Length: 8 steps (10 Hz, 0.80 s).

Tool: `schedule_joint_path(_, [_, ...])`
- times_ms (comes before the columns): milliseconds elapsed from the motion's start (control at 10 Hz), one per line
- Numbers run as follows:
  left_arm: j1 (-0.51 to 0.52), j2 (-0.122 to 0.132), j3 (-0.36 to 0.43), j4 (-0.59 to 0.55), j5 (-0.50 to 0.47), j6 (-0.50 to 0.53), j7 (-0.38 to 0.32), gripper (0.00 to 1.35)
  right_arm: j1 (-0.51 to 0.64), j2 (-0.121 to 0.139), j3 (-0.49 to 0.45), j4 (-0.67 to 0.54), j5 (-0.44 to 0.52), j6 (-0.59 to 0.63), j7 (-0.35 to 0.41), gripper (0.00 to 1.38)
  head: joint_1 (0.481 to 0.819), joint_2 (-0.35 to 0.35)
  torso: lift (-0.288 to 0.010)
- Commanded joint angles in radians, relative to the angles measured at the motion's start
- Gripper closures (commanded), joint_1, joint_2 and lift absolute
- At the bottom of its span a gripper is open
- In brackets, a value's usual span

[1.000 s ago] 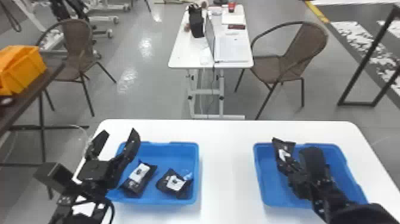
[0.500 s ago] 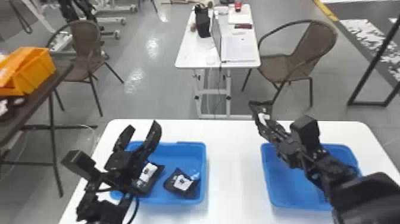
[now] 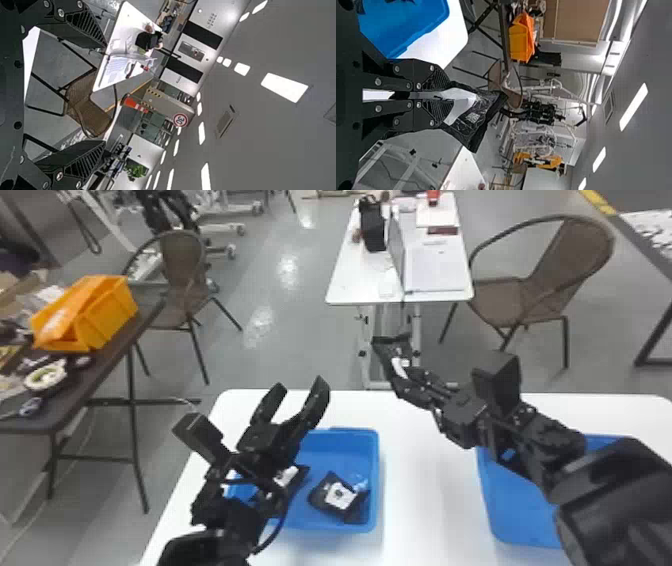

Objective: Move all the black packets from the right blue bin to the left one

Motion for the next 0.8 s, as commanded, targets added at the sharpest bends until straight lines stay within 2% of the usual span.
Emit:
schedule_joint_path(0, [-0.011, -0.004, -0.010, -0.004, -0.006, 0.016, 0.000, 0.16, -0.055, -0.009, 0.074, 0.048, -0.053, -0.015, 0.013, 1.08, 0.695, 0.203, 0.000])
schedule_joint_path(300, [-0.062, -0.004, -0.042, -0.004, 0.000, 0.082, -0.008, 0.14, -0.134, -0.026, 0.177, 0.123, -0.134, -0.033, 0.037, 1.08, 0.695, 0.235, 0.000])
schedule_joint_path(500, [-0.091, 0.015, -0.074, -0.004, 0.014, 0.118, -0.012, 0.14, -0.180, -0.028, 0.227, 0.157, -0.154, -0.055, 0.042, 1.08, 0.695, 0.223, 0.000])
schedule_joint_path(700, [-0.105, 0.018, -0.084, -0.004, 0.021, 0.170, -0.014, 0.14, -0.208, -0.026, 0.264, 0.180, -0.177, -0.067, 0.040, 1.08, 0.695, 0.216, 0.000])
